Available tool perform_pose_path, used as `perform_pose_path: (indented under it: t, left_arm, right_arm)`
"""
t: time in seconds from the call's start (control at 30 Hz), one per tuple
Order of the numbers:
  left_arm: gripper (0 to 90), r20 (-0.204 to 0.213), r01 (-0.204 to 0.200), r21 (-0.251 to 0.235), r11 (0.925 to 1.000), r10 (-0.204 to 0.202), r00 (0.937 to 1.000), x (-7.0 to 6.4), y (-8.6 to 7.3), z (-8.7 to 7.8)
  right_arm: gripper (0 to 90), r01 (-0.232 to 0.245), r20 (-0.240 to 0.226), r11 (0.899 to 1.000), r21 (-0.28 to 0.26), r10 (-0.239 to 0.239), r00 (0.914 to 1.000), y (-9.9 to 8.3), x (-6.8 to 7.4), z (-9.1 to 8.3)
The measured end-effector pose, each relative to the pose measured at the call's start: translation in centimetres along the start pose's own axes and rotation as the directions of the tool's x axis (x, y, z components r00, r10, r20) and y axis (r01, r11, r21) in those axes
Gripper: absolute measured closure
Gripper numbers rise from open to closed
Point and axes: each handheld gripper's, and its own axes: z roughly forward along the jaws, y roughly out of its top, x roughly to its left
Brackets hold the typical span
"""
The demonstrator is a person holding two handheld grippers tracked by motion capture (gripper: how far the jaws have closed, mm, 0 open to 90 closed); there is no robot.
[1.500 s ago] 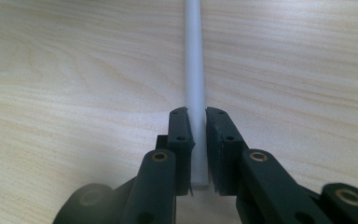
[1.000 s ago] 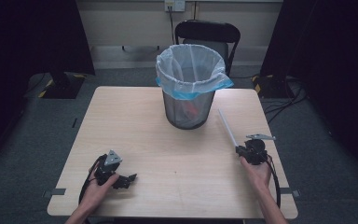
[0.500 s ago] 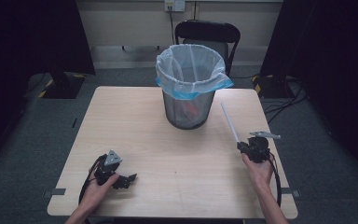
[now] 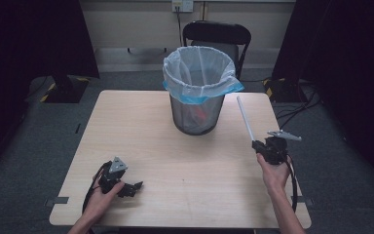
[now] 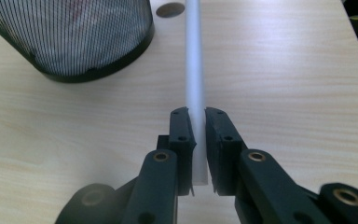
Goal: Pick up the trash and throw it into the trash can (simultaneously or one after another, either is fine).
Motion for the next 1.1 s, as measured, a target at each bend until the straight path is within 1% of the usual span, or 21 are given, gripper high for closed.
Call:
perform_pose_path:
  t: [0.17, 0.4, 0.5, 0.73, 0.77, 0.93, 1.03, 1.1]
  left_arm:
    - [0.0, 0.0, 0.0, 0.0, 1.0, 0.0, 1.0, 0.0, 0.0, 0.0]
    - [0.0, 0.0, 0.0, 0.0, 1.0, 0.0, 1.0, 0.0, 0.0, 0.0]
    - [0.0, 0.0, 0.0, 0.001, 1.0, 0.0, 1.0, 0.0, 0.0, 0.0]
    - [0.0, 0.0, 0.0, 0.0, 1.0, 0.0, 1.0, 0.0, 0.0, 0.0]
    - [0.0, 0.0, 0.0, 0.0, 1.0, 0.0, 1.0, 0.0, 0.0, 0.0]
    - [0.0, 0.0, 0.001, 0.0, 1.0, -0.001, 1.0, 0.0, 0.0, 0.0]
    - [0.0, 0.0, 0.0, 0.0, 1.0, 0.0, 1.0, 0.0, 0.0, 0.0]
    - [0.0, 0.0, 0.0, 0.0, 1.0, 0.0, 1.0, 0.0, 0.0, 0.0]
  right_arm:
    - [82.2, -0.014, -0.001, 0.999, -0.028, 0.014, 0.9999, 0.7, 0.0, -0.4]
    - [82.2, -0.02, 0.008, 0.998, -0.063, 0.02, 0.9998, 1.5, 0.3, -0.7]
    - [82.3, -0.02, 0.022, 0.997, -0.076, 0.022, 0.9995, 2.2, 0.8, -0.7]
    - [82.3, -0.026, 0.045, 0.995, -0.101, 0.03, 0.9985, 3.2, 1.2, -1.0]
    - [82.2, -0.028, 0.044, 0.993, -0.117, 0.033, 0.9985, 3.5, 1.2, -1.2]
    - [82.2, -0.027, 0.048, 0.987, -0.158, 0.035, 0.9982, 4.0, 1.5, -1.8]
    - [82.3, -0.029, 0.046, 0.985, -0.17, 0.038, 0.9982, 4.3, 1.6, -1.9]
    - [82.3, -0.027, 0.045, 0.982, -0.189, 0.036, 0.9983, 4.7, 1.8, -2.2]
